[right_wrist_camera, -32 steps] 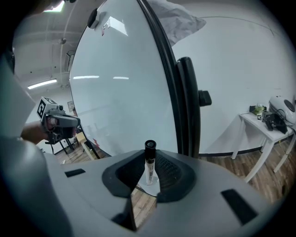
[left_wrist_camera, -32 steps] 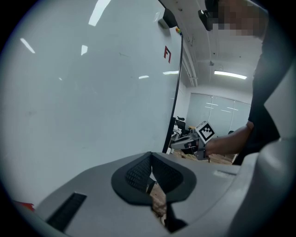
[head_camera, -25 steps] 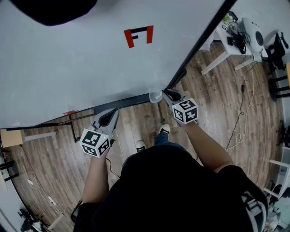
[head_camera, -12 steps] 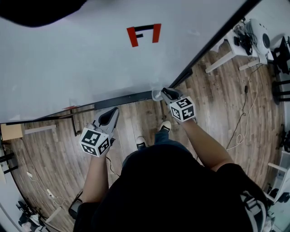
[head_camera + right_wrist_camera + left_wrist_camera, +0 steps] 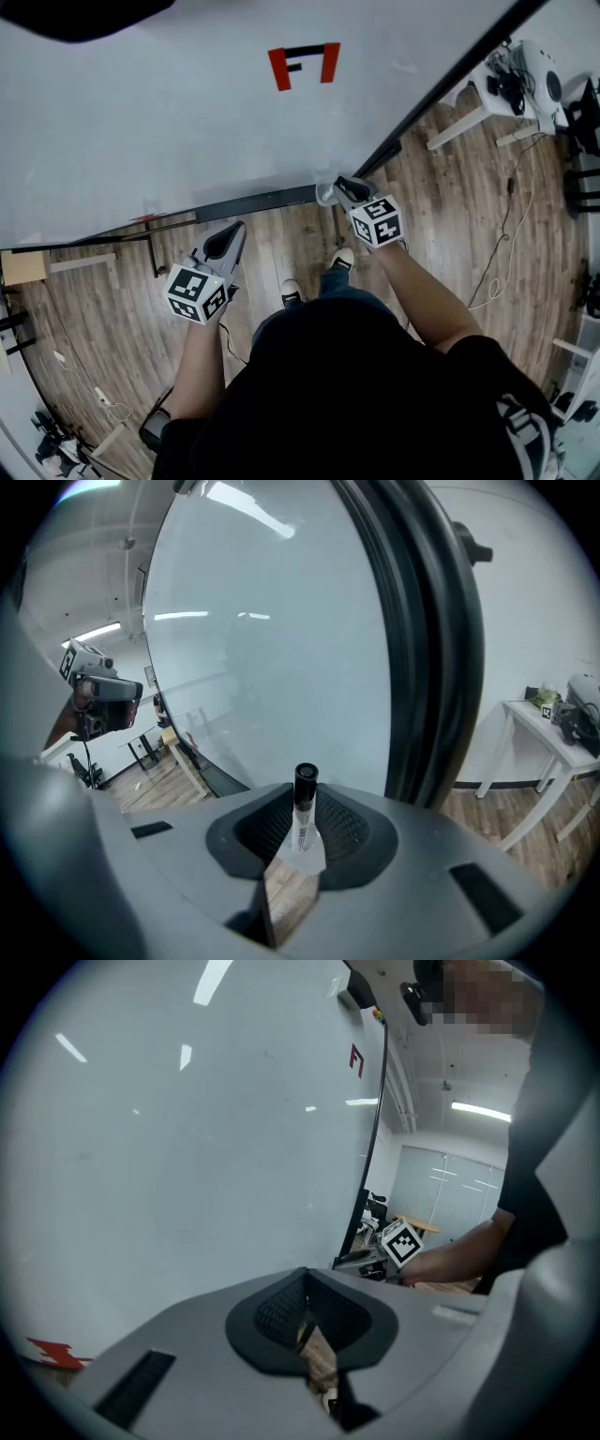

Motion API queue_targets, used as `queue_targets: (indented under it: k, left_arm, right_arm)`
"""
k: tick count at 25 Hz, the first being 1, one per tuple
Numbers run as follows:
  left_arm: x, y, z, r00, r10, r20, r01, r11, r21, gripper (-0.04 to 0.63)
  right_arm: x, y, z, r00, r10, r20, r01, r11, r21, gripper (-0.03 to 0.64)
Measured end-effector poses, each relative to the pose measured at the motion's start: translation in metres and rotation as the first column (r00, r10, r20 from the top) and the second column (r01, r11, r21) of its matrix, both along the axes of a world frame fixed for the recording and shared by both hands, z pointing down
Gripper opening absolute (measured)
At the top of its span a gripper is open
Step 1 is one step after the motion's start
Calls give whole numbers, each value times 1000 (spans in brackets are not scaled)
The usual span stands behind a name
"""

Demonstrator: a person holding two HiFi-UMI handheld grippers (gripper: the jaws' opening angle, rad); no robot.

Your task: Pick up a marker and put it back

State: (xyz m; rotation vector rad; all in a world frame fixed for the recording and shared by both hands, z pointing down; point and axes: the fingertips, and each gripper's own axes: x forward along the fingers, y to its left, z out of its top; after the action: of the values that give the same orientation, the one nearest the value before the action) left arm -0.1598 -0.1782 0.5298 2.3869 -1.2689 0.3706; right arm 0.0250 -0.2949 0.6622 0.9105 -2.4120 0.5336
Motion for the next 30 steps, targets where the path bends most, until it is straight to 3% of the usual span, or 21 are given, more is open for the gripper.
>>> queue_targets:
  k: [12,30]
  left_arm:
    - [1,5,-11,1000,17,-15,-16,999,34,11]
    - [4,17,-38,997,71,-17,-68,991,111,11]
  right_arm:
    - [16,1,-9,999,42,-32,-42,999,4,132]
    - [49,31,-77,993,121,-7,-119,987,103,135]
